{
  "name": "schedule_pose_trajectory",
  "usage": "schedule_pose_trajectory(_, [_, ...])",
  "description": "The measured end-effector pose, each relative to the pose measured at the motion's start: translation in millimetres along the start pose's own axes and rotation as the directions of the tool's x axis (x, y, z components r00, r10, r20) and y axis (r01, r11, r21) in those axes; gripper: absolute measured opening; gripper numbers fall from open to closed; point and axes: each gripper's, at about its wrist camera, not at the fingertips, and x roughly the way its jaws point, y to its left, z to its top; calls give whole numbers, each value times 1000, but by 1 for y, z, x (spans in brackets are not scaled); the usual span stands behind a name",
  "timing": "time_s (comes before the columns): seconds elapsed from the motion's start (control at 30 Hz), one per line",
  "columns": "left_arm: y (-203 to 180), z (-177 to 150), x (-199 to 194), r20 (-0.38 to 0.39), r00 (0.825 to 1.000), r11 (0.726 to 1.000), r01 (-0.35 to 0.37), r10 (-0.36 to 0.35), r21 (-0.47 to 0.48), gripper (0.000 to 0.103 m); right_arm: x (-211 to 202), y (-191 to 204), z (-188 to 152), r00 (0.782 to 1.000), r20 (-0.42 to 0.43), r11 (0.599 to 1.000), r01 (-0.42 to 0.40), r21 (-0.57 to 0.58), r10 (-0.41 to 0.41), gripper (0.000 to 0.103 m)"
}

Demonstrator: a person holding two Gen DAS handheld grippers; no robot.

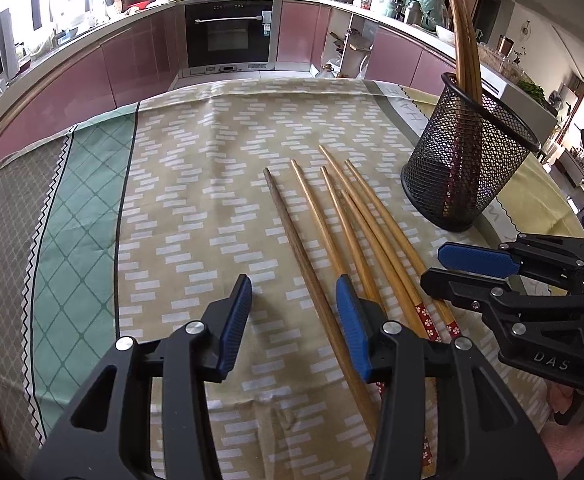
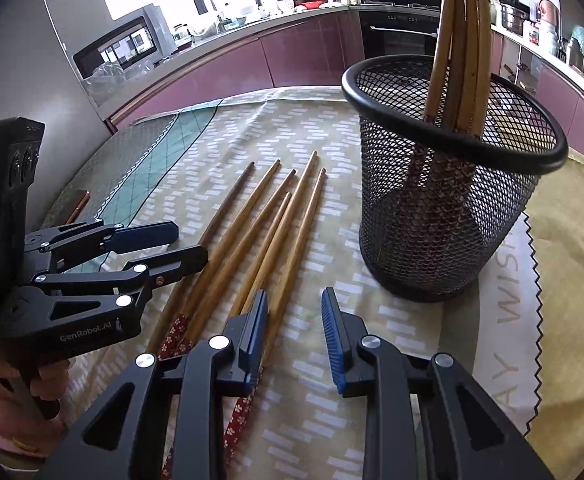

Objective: Organize utensils
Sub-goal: 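Close the right tool on a third chopstick while the left tool grasps another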

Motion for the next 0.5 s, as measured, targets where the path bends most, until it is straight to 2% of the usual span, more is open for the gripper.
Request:
schedule_pose_trajectory(0.27, [-3, 4, 4, 2, 1000, 1000, -12, 12, 2, 43, 9, 3, 10, 1000, 14, 1000, 25, -14, -25, 24])
schedule_pose_trajectory(0.33, [-3, 5, 5, 4, 1000, 1000, -14, 14, 3, 41, 10, 2, 11, 1000, 16, 1000, 27, -11, -27, 22])
schedule_pose_trajectory(0.43, [-3, 7, 7, 7, 1000, 1000, -27, 27, 5, 33, 10, -3, 12, 1000, 15, 1000, 19, 8, -19, 14])
schedule_pose_trajectory(0.5, [-2, 8, 8, 7, 1000, 1000, -23, 23, -1, 31, 10, -7, 11, 1000, 13, 1000, 2, 29, -3, 10])
